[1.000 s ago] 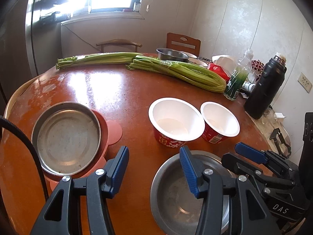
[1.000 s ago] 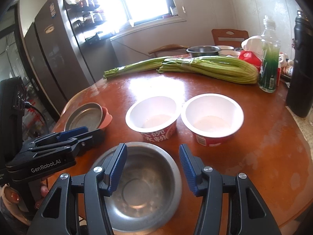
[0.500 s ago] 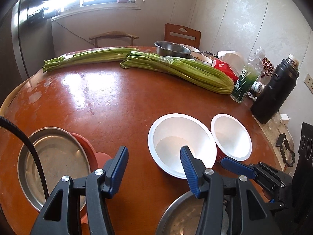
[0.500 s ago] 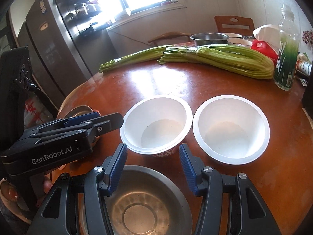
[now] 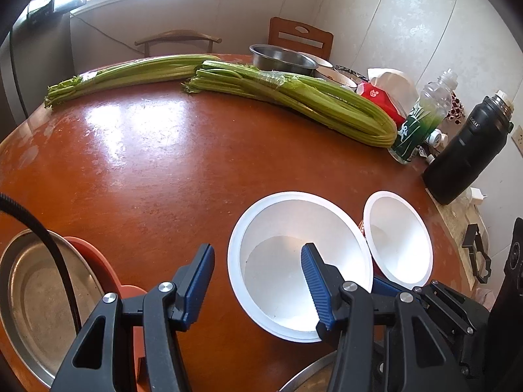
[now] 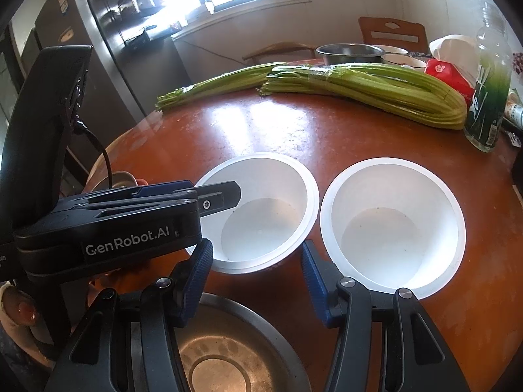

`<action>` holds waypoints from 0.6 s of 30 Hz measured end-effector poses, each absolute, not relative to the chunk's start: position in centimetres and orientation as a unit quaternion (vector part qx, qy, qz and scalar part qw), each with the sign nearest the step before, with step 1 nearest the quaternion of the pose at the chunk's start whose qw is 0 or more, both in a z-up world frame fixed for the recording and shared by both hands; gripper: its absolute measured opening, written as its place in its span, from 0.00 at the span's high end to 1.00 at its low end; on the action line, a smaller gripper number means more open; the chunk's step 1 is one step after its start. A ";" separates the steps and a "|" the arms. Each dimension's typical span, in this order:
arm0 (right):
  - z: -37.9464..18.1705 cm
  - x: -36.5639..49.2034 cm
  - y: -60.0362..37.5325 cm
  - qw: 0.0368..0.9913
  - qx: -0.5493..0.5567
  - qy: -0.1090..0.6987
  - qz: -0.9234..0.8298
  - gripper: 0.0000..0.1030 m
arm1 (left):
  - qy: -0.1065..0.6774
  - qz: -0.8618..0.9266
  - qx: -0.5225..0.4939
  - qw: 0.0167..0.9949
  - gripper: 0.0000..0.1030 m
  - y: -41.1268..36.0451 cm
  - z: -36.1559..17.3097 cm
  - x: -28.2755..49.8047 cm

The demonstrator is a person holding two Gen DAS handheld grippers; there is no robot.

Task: Organize plates and bowls
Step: 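Grasp the white paper bowl rim with the left tool and lift it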

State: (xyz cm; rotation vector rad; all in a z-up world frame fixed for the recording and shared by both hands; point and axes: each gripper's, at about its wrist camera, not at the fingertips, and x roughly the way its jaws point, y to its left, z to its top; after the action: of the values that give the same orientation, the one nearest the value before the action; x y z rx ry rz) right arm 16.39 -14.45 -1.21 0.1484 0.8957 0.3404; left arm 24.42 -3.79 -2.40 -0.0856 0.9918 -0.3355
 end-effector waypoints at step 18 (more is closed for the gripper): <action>-0.7 16.5 -13.6 0.892 0.048 0.415 0.172 0.43 | 0.472 -0.171 -0.043 0.864 0.52 -4.3 -2.2 24.4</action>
State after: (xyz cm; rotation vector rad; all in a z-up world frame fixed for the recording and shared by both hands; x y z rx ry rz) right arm 16.55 -13.65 -0.67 0.0998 0.8607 0.3563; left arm 24.42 -4.27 -2.23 -0.0908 0.9903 -0.3584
